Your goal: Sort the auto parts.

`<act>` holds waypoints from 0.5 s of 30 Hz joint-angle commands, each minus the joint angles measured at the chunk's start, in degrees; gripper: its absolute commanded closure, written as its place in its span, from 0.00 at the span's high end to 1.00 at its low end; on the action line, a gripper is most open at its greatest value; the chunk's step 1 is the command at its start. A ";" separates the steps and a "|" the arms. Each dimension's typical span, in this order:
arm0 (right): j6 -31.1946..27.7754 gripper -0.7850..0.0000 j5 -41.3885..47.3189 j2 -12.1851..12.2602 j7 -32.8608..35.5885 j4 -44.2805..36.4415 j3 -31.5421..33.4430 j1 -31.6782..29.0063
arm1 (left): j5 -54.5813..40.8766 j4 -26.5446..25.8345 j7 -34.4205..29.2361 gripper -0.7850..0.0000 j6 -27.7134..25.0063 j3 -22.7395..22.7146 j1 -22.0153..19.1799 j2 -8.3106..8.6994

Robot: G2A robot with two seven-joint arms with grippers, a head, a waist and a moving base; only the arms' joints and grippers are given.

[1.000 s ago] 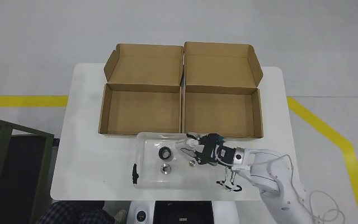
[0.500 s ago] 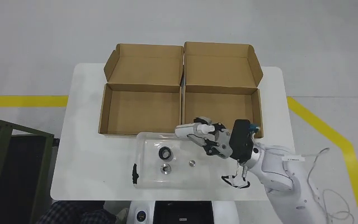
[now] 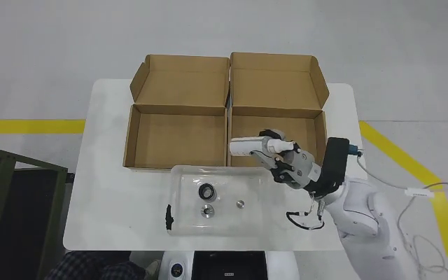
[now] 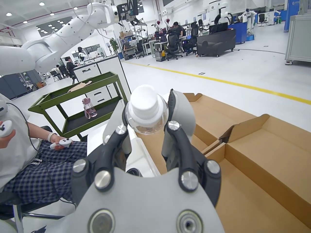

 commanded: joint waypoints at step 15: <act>1.03 0.00 -6.29 0.01 1.99 5.14 -1.51 2.81 | 0.00 0.00 0.00 1.00 0.00 0.00 0.00 0.00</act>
